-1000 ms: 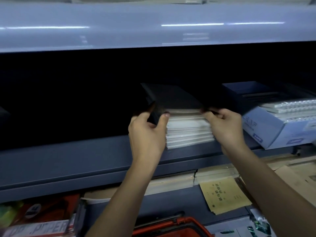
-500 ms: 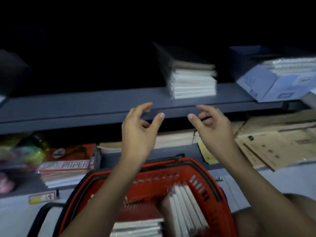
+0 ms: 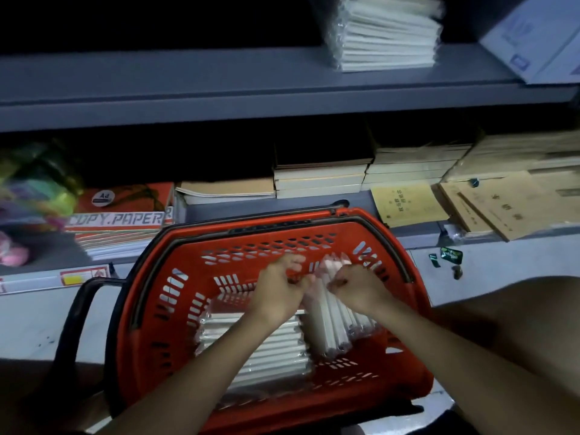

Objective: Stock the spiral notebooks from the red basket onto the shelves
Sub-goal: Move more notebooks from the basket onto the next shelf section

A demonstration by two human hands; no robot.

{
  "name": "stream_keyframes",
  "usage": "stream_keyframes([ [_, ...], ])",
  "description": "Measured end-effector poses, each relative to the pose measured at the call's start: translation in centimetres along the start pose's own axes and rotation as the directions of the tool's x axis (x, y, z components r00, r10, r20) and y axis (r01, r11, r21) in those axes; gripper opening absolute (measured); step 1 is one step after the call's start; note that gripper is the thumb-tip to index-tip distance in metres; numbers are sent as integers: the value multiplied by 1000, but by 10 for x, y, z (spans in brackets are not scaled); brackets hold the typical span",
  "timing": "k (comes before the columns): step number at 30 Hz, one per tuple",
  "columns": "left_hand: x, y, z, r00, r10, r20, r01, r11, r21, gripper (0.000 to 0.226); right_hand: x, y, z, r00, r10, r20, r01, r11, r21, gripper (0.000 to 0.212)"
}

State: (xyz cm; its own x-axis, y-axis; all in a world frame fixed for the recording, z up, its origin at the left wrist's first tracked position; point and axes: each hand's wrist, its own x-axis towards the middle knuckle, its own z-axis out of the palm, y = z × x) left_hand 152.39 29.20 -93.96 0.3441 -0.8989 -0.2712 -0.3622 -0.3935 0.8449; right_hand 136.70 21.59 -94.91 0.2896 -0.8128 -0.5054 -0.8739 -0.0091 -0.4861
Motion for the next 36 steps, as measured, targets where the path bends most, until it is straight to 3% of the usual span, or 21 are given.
stream_keyframes([
  [3,0,-9,7,999,-35,39,34,999,17,31,1,6,23,998,40,-40,-43,996,-81,23],
  [6,0,-17,9,995,-68,79,67,998,12,29,-3,-2,35,985,-128,-114,112,985,-134,22],
  [10,4,-23,9,992,-88,92,88,996,6,26,-8,-15,51,990,-137,-33,129,974,-186,39],
  [12,5,-24,8,990,-95,103,96,995,-8,25,-10,-17,57,995,-101,0,99,971,-218,34],
  [15,5,-25,8,988,-111,106,114,993,-19,24,-3,-14,52,999,6,45,-3,997,-73,18],
  [18,4,-26,8,986,-129,109,133,990,-37,26,5,-7,45,991,98,96,-101,994,29,22],
  [22,3,-25,4,983,-144,115,152,986,-67,23,11,3,49,988,154,30,-157,981,118,17],
  [29,3,-17,-8,970,-194,146,216,963,-159,20,-5,-5,30,987,134,-94,-122,985,119,23],
  [34,2,8,-25,962,-240,127,269,903,-334,21,-33,-29,-48,981,37,-192,-1,982,187,17],
  [36,0,21,-32,960,-239,147,279,872,-403,18,-59,-38,-83,981,44,-190,16,952,304,15],
])
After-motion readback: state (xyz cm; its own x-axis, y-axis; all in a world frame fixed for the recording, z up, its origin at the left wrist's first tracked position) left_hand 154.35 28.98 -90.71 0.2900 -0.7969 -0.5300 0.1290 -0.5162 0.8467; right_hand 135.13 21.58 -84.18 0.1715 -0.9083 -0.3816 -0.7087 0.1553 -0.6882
